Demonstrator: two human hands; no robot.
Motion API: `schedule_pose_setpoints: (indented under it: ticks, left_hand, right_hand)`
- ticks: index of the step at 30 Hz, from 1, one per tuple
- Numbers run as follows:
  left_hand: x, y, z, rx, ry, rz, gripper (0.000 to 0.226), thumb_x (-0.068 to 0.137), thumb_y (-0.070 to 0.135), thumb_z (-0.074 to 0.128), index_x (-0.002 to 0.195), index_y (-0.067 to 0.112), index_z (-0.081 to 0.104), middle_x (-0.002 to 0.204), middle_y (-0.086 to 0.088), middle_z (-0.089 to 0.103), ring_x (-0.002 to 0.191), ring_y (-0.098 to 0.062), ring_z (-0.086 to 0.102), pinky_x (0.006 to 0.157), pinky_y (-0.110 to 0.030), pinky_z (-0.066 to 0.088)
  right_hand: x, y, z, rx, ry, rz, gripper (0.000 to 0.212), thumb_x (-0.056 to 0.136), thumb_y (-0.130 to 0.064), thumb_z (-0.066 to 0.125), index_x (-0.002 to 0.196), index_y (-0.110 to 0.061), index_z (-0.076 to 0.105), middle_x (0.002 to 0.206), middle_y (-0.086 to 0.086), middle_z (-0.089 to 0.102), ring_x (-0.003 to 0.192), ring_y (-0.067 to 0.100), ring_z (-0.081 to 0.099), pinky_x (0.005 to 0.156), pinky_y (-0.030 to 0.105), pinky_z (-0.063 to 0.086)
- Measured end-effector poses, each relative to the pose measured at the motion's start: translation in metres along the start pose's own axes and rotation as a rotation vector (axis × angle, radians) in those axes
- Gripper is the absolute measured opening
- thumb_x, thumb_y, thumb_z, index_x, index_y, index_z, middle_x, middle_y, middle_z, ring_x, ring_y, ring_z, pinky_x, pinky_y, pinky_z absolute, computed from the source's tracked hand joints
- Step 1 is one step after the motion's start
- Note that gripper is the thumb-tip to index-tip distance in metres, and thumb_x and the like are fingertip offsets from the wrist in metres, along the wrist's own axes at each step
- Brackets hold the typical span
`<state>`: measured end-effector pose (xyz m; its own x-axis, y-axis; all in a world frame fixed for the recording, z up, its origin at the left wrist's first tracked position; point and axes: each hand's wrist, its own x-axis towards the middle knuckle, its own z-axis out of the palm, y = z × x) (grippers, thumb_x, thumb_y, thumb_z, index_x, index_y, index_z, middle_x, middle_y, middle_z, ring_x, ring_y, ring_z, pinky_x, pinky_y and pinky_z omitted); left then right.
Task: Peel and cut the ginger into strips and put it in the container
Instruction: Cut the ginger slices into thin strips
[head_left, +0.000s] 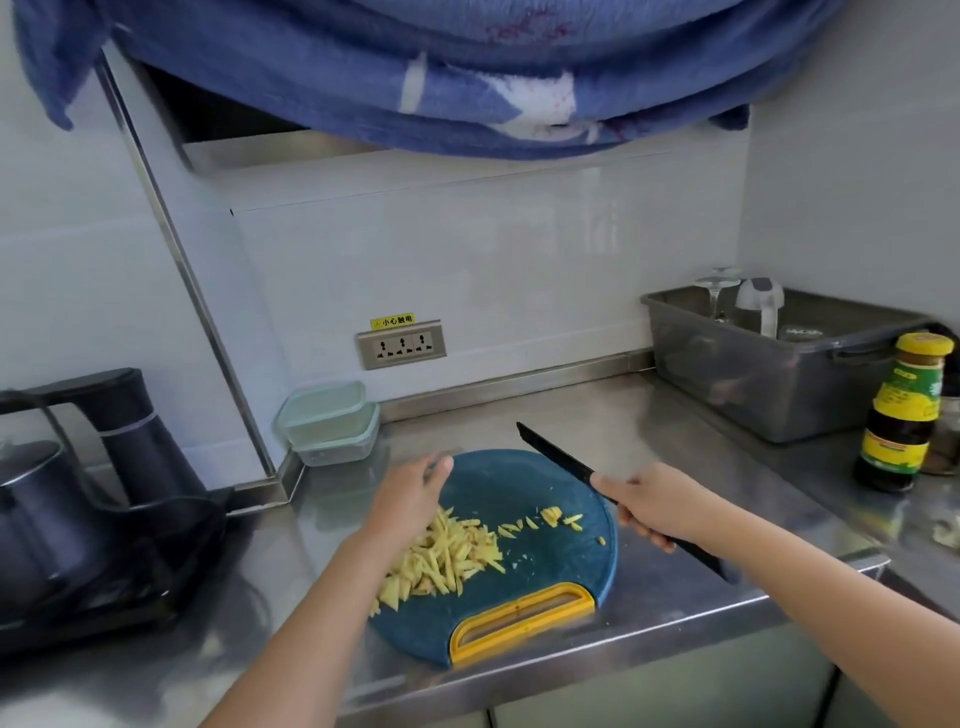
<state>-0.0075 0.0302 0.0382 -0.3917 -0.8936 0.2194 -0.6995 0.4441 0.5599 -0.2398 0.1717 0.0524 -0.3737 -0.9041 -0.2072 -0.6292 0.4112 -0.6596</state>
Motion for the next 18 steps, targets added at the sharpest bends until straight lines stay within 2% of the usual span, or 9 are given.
schedule_pose_setpoints:
  ticks: [3, 7, 10, 13, 16, 18]
  left_hand:
    - [0.006, -0.015, -0.006, 0.034, -0.035, -0.082, 0.053, 0.103, 0.041, 0.023, 0.131, 0.008, 0.053, 0.133, -0.012, 0.055, 0.123, -0.025, 0.05, 0.092, -0.026, 0.035]
    - [0.016, -0.043, -0.007, 0.007, -0.119, -0.237, 0.058, 0.102, 0.045, 0.02, 0.138, 0.008, 0.046, 0.142, -0.016, 0.045, 0.133, -0.028, 0.041, 0.106, -0.034, 0.031]
    - [0.019, -0.062, -0.001, -0.001, -0.204, -0.275, 0.064, 0.099, 0.052, 0.017, 0.141, 0.011, 0.043, 0.145, -0.013, 0.043, 0.135, -0.026, 0.038, 0.109, -0.036, 0.029]
    - [0.022, -0.071, -0.001, 0.022, -0.217, -0.261, 0.067, 0.098, 0.055, 0.016, 0.14, 0.012, 0.044, 0.145, -0.011, 0.044, 0.134, -0.025, 0.04, 0.108, -0.036, 0.031]
    - [0.025, -0.074, -0.004, 0.063, -0.219, -0.238, 0.066, 0.098, 0.055, 0.015, 0.14, 0.014, 0.046, 0.143, -0.01, 0.046, 0.133, -0.024, 0.042, 0.106, -0.035, 0.032]
    - [0.025, -0.075, -0.005, 0.114, -0.209, -0.209, 0.065, 0.098, 0.054, 0.014, 0.136, 0.015, 0.05, 0.138, -0.008, 0.052, 0.127, -0.022, 0.047, 0.098, -0.031, 0.036]
  right_hand:
    - [0.018, 0.014, 0.003, -0.281, 0.153, 0.026, 0.055, 0.096, -0.058, 0.038, 0.073, -0.01, 0.053, 0.065, 0.004, 0.056, 0.056, 0.018, 0.053, 0.057, 0.027, 0.044]
    - [0.039, 0.046, 0.0, -0.471, 0.278, 0.064, 0.039, 0.097, -0.051, 0.042, 0.097, -0.014, 0.054, 0.089, 0.002, 0.061, 0.081, 0.022, 0.061, 0.069, 0.031, 0.049]
    - [0.053, 0.063, 0.003, -0.546, 0.324, 0.057, 0.036, 0.097, -0.049, 0.044, 0.102, -0.014, 0.051, 0.087, -0.001, 0.056, 0.085, 0.022, 0.059, 0.066, 0.03, 0.043]
    - [0.065, 0.068, 0.006, -0.571, 0.344, 0.051, 0.036, 0.097, -0.051, 0.043, 0.102, -0.015, 0.049, 0.084, -0.001, 0.048, 0.087, 0.025, 0.06, 0.062, 0.031, 0.041]
    - [0.076, 0.065, 0.007, -0.618, 0.305, 0.094, 0.043, 0.097, -0.057, 0.035, 0.112, -0.019, 0.05, 0.095, 0.002, 0.046, 0.092, 0.027, 0.059, 0.062, 0.032, 0.042]
    - [0.082, 0.062, 0.006, -0.66, 0.283, 0.115, 0.048, 0.096, -0.06, 0.031, 0.118, -0.023, 0.051, 0.106, 0.004, 0.046, 0.096, 0.026, 0.058, 0.064, 0.032, 0.041]
